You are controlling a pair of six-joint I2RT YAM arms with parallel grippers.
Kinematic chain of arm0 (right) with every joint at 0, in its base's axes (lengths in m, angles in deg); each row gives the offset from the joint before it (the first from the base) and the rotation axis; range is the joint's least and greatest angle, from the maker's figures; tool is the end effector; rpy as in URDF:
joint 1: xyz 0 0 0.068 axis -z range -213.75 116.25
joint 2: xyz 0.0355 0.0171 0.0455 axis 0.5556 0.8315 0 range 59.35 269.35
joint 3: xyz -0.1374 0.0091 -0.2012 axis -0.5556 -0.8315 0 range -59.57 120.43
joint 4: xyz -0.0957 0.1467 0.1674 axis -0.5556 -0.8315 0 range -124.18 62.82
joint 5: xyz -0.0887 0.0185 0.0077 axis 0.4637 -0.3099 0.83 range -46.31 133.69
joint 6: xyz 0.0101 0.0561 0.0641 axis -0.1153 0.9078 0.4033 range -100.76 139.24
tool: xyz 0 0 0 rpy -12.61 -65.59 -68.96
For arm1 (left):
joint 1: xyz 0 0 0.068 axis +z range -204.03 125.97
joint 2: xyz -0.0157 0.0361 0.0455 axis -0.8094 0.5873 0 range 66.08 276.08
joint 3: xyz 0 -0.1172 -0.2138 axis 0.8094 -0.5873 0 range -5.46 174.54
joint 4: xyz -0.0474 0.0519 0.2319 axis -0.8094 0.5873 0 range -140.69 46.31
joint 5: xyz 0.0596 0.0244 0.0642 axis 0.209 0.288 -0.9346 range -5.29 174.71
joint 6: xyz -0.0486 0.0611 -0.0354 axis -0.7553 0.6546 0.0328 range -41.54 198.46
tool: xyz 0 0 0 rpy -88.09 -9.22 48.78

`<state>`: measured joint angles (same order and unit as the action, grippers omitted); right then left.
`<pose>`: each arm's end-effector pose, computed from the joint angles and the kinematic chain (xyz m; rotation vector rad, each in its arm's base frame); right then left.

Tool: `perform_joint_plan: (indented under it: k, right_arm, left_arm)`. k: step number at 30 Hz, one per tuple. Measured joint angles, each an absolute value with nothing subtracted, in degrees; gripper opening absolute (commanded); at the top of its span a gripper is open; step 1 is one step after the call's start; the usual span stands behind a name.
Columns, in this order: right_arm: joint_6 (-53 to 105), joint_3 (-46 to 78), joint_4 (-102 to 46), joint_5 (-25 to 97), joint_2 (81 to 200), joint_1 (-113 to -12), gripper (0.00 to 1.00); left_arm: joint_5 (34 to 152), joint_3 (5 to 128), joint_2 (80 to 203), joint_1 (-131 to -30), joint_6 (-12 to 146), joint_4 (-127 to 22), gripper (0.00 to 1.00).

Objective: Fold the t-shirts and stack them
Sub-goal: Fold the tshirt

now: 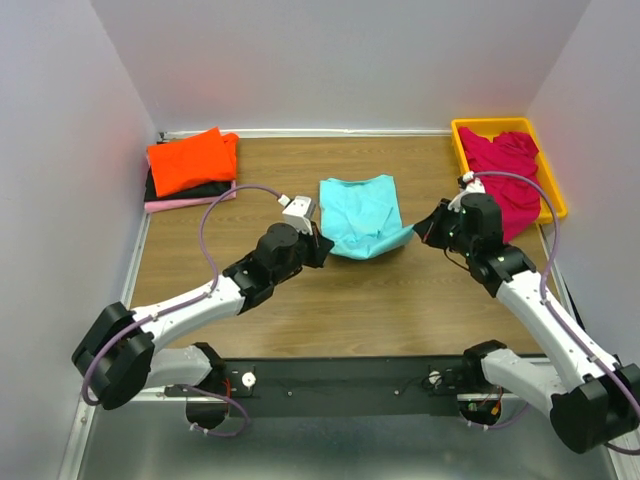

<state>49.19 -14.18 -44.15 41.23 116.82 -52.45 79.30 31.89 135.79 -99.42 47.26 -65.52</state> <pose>0.2424 0.0856 0.2498 0.1817 2.1186 0.5570 0.2178 -0.2106 0.2185 0.1747 1.9531 -0.8174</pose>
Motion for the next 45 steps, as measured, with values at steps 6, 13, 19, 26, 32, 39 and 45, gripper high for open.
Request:
perform_joint_plan:
  k: [6, 13, 19, 26, 32, 39, 45]
  right_arm:
    - [49.2, -12.3, -46.7, 41.3, 114.7, -52.5, 0.01]
    - [49.2, -8.7, -47.1, 44.3, 119.5, -52.5, 0.01]
    - [49.1, -4.7, -46.8, 47.1, 123.8, -52.5, 0.01]
    - [48.3, 0.1, -46.1, 50.4, 131.4, -52.5, 0.01]
    - [47.6, 3.9, -45.6, 51.8, 137.2, -52.5, 0.00]
    - [47.0, 9.6, -44.6, 52.7, 143.0, -52.5, 0.01]
    - [46.5, 18.0, -43.1, 53.3, 153.6, -52.2, 0.00]
  left_arm:
    - [79.2, 30.6, 132.1, -101.8, 44.9, -64.8, 0.00]
    - [79.3, 30.5, 135.1, -101.9, 43.6, -66.8, 0.00]
    - [79.3, 31.5, 137.7, -101.8, 43.5, -67.9, 0.00]
    - [81.2, 33.1, 141.4, -99.1, 43.7, -71.4, 0.00]
    - [85.2, 33.6, 145.1, -95.8, 43.7, -74.2, 0.00]
    - [89.3, 35.8, 148.4, -91.6, 43.8, -76.9, 0.00]
    - [93.7, 41.7, 156.1, -85.8, 44.4, -78.6, 0.00]
